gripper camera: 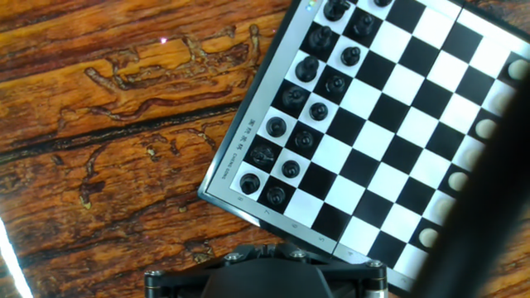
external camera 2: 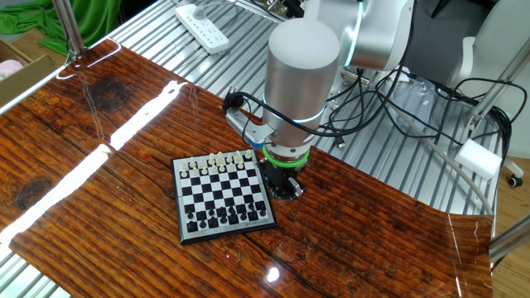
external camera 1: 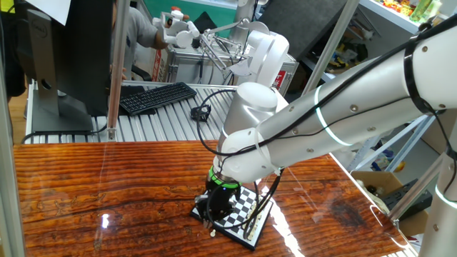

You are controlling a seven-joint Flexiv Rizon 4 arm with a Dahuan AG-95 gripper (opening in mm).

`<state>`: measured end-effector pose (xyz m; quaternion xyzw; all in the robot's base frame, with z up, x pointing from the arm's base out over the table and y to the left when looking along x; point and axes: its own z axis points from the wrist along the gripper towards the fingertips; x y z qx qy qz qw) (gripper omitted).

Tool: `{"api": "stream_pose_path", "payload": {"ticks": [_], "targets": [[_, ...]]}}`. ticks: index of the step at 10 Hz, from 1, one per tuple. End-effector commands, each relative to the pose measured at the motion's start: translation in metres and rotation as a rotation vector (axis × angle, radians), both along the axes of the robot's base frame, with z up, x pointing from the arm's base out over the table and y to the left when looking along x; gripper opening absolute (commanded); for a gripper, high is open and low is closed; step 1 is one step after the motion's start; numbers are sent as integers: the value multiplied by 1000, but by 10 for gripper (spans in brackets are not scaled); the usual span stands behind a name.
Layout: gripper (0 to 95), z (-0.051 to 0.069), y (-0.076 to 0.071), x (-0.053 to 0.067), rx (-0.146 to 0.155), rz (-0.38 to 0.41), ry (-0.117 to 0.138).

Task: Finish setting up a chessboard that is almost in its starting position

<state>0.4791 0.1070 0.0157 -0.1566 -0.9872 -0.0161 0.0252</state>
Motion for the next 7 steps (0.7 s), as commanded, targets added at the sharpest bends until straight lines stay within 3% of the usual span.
{"api": "stream_pose_path", "payload": {"ticks": [1,2,7], "targets": [[0,0,0,0,7,3,-11],[0,0,0,0,9,7,-36],[0,0,0,0,18,7,-44]]}}
